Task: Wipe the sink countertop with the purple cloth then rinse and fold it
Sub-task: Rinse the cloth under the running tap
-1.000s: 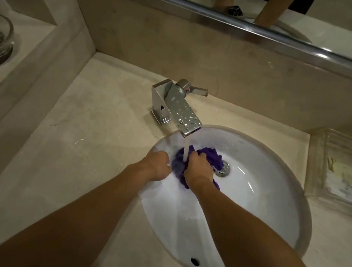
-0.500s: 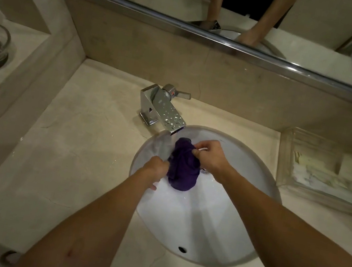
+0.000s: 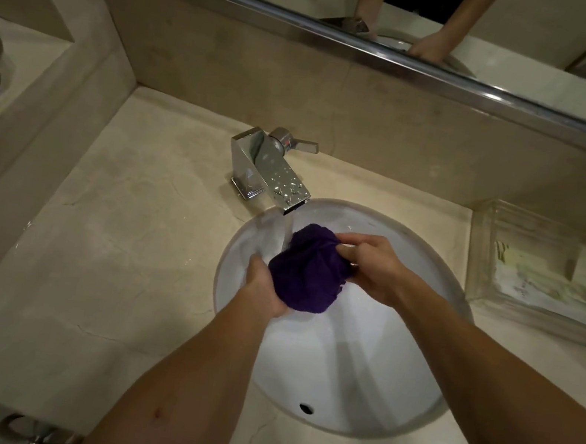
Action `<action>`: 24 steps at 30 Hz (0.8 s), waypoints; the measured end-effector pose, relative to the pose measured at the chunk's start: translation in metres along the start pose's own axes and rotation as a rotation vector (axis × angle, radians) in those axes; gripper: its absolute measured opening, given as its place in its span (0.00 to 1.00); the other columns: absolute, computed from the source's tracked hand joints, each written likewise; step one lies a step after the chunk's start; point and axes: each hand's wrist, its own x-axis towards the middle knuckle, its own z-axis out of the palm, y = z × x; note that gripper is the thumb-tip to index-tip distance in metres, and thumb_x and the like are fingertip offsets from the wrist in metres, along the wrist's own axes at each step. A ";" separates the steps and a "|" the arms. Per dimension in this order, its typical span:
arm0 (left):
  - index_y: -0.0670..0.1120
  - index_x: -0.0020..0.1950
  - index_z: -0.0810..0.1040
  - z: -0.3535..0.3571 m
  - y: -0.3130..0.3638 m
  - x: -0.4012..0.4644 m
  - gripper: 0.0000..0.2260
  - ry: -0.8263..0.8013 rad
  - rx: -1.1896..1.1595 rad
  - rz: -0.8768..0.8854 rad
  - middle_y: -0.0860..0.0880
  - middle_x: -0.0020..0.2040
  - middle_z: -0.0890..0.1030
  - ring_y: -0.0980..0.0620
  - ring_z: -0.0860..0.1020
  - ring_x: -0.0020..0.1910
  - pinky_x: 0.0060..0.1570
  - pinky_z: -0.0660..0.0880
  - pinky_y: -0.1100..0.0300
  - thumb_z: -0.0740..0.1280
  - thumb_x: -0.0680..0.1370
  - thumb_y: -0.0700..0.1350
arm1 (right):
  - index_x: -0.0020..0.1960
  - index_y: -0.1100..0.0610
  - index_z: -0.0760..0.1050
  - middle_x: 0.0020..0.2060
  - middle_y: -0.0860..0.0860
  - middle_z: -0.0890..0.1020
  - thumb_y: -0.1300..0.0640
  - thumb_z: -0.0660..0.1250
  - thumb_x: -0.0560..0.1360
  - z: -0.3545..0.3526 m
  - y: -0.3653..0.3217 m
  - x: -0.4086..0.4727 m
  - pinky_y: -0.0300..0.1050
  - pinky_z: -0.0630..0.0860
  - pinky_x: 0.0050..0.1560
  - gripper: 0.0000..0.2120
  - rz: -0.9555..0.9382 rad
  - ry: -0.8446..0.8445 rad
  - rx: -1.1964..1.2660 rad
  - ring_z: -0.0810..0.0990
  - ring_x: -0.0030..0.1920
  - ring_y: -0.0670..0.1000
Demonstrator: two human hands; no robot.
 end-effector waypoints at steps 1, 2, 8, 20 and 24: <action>0.43 0.71 0.72 0.000 0.003 0.002 0.33 0.000 -0.034 0.033 0.37 0.67 0.77 0.36 0.76 0.65 0.67 0.70 0.38 0.47 0.82 0.66 | 0.56 0.62 0.83 0.52 0.61 0.84 0.72 0.60 0.80 -0.005 0.002 0.003 0.49 0.85 0.46 0.15 0.020 0.025 -0.091 0.84 0.50 0.57; 0.43 0.67 0.75 0.000 0.006 0.002 0.32 0.011 -0.032 0.069 0.37 0.62 0.80 0.37 0.78 0.60 0.63 0.74 0.39 0.48 0.82 0.66 | 0.58 0.64 0.82 0.54 0.62 0.84 0.71 0.59 0.80 -0.007 0.004 0.005 0.55 0.84 0.53 0.14 0.050 0.050 -0.176 0.83 0.54 0.59; 0.45 0.54 0.82 0.008 0.017 -0.012 0.27 -0.067 0.085 0.193 0.42 0.55 0.84 0.40 0.82 0.55 0.58 0.77 0.43 0.58 0.80 0.66 | 0.50 0.65 0.77 0.40 0.60 0.81 0.63 0.68 0.77 0.006 0.021 0.008 0.50 0.81 0.39 0.05 0.198 0.105 -0.273 0.79 0.39 0.55; 0.44 0.54 0.79 0.010 0.022 -0.026 0.21 0.035 0.182 0.289 0.44 0.48 0.84 0.43 0.81 0.45 0.47 0.77 0.50 0.61 0.81 0.61 | 0.53 0.61 0.79 0.48 0.59 0.84 0.59 0.60 0.83 0.016 0.040 0.013 0.48 0.80 0.41 0.10 0.133 0.324 -0.216 0.83 0.42 0.56; 0.41 0.65 0.80 0.015 0.022 -0.028 0.28 -0.045 0.127 0.265 0.42 0.59 0.84 0.41 0.80 0.56 0.66 0.72 0.45 0.61 0.79 0.62 | 0.50 0.69 0.80 0.46 0.65 0.84 0.53 0.64 0.81 0.037 0.041 0.008 0.49 0.79 0.42 0.18 0.033 0.363 -0.135 0.78 0.39 0.54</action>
